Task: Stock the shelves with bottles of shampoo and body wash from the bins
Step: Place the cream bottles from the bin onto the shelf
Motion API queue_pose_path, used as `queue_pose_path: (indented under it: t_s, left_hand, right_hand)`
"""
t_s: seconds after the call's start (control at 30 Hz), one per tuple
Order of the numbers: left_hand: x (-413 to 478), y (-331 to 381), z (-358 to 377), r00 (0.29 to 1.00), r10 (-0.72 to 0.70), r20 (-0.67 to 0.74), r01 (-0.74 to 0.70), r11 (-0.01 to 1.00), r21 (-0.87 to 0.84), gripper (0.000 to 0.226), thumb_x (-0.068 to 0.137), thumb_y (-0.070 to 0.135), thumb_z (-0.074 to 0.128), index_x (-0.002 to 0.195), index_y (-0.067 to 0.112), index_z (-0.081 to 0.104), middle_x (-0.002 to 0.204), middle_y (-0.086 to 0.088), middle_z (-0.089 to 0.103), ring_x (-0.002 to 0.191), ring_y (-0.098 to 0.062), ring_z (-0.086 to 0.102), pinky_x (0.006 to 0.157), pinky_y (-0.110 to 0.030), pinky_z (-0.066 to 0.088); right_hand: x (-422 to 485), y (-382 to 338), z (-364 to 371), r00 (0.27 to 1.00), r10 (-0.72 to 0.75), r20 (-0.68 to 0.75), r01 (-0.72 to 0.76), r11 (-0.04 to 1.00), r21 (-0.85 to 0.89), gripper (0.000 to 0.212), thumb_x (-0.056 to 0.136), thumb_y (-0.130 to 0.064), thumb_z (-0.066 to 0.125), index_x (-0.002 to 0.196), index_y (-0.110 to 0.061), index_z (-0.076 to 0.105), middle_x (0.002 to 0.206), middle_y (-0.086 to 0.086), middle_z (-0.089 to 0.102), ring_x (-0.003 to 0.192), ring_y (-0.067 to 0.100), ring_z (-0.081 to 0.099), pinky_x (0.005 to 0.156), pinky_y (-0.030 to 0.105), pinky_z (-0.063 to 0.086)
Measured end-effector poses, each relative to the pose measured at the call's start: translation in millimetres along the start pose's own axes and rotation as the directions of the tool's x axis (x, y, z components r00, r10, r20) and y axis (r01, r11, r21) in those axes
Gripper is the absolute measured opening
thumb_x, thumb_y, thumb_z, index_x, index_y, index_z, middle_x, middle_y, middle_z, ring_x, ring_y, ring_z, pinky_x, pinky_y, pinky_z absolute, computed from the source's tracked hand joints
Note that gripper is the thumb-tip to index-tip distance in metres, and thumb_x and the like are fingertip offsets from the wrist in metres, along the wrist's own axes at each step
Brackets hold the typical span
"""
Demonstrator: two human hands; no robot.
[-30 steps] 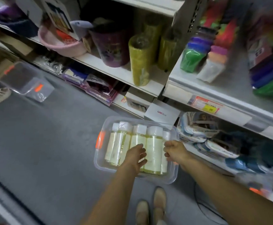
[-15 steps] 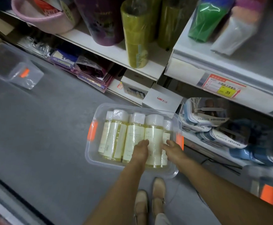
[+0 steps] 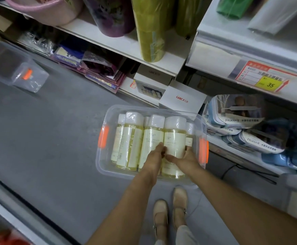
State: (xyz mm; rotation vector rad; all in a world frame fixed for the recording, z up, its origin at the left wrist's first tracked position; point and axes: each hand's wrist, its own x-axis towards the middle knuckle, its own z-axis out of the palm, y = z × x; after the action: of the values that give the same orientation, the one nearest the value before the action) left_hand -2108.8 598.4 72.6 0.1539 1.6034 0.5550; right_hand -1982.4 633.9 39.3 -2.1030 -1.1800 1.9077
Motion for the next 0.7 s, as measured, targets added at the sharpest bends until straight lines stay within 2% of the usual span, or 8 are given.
queue_pose_path:
  t_s: [0.07,0.17,0.23,0.33,0.43,0.5,0.67,0.7]
  left_hand:
    - [4.0,-2.1,0.5,1.0,-0.005,0.018,0.005,1.0,-0.021,0.037,0.106,0.045,0.034,0.117,0.023,0.062,0.124,0.006,0.06,0.107,-0.005,0.055,0.094,-0.026,0.033]
    - [-1.3,-2.3,6.5,0.999,-0.012,0.044,0.014,0.998,-0.059,0.035,0.108,0.038,0.031,0.093,0.028,0.061,0.088,0.018,0.064,0.071,0.014,0.058,0.066,-0.009,0.041]
    - [-6.8,0.5,9.0,0.998,-0.002,0.067,0.007,0.997,-0.078,0.035,0.108,0.039,0.029,0.09,0.033,0.059,0.082,0.022,0.063,0.064,0.019,0.057,0.059,-0.005,0.04]
    - [-4.7,0.5,8.6,0.997,0.015,0.08,-0.007,0.995,-0.099,0.037,0.108,0.042,0.026,0.094,0.033,0.059,0.084,0.021,0.065,0.062,0.018,0.06,0.054,-0.003,0.044]
    - [0.1,-1.4,7.9,0.996,0.021,0.09,-0.011,0.994,-0.112,0.04,0.109,0.042,0.026,0.097,0.029,0.062,0.078,0.018,0.071,0.061,0.013,0.065,0.049,-0.006,0.047]
    - [0.4,-1.6,10.3,0.997,0.022,0.08,-0.013,0.994,-0.11,0.042,0.108,0.043,0.026,0.099,0.027,0.064,0.074,0.016,0.073,0.064,0.008,0.068,0.05,-0.011,0.05]
    - [-5.2,16.2,21.5,0.998,-0.054,0.018,0.055,0.996,-0.071,0.046,0.107,0.045,0.031,0.128,0.016,0.059,0.098,-0.002,0.069,0.083,-0.015,0.066,0.056,-0.025,0.051]
    - [-6.4,19.2,22.8,0.997,-0.074,0.013,0.075,0.995,-0.07,0.047,0.106,0.047,0.033,0.13,0.015,0.059,0.103,-0.004,0.069,0.087,-0.019,0.066,0.062,-0.027,0.052]
  right_hand:
    - [2.2,-1.1,-1.2,1.0,0.012,-0.002,-0.012,1.0,-0.01,0.085,0.063,-0.035,0.09,0.131,-0.015,0.042,0.121,0.002,0.06,0.109,0.023,0.062,0.089,0.036,0.052]
    - [8.3,4.0,-3.9,1.0,-0.016,0.011,0.016,1.0,0.002,0.093,0.047,-0.045,0.09,0.126,-0.019,0.05,0.114,0.0,0.068,0.101,0.019,0.068,0.089,0.042,0.057]
    - [10.0,6.0,-6.1,0.999,-0.028,0.022,0.028,1.0,0.012,0.091,0.045,-0.045,0.09,0.125,-0.021,0.053,0.11,-0.002,0.07,0.098,0.018,0.069,0.088,0.042,0.057]
    - [5.8,2.8,-9.3,0.998,-0.056,0.025,0.056,0.998,0.008,0.066,0.063,-0.026,0.09,0.12,-0.018,0.058,0.107,-0.002,0.071,0.096,0.016,0.069,0.085,0.036,0.057]
    - [6.3,3.2,-15.7,0.996,-0.078,0.049,0.078,0.997,0.005,0.049,0.072,-0.019,0.086,0.111,-0.021,0.058,0.098,-0.006,0.069,0.089,0.01,0.067,0.072,0.025,0.054]
    - [7.8,4.6,-19.9,0.993,-0.089,0.072,0.089,0.996,0.007,0.044,0.073,-0.019,0.085,0.108,-0.023,0.059,0.095,-0.008,0.069,0.086,0.008,0.067,0.068,0.023,0.053]
    - [8.5,8.7,-30.8,0.99,-0.085,0.115,0.085,0.996,0.0,0.046,0.071,-0.024,0.085,0.109,-0.023,0.06,0.098,-0.004,0.071,0.089,0.012,0.069,0.075,0.029,0.056]
    - [6.7,8.5,-33.8,0.989,-0.076,0.128,0.076,0.997,0.008,0.045,0.071,-0.025,0.085,0.109,-0.022,0.061,0.099,-0.003,0.072,0.09,0.014,0.07,0.079,0.032,0.057]
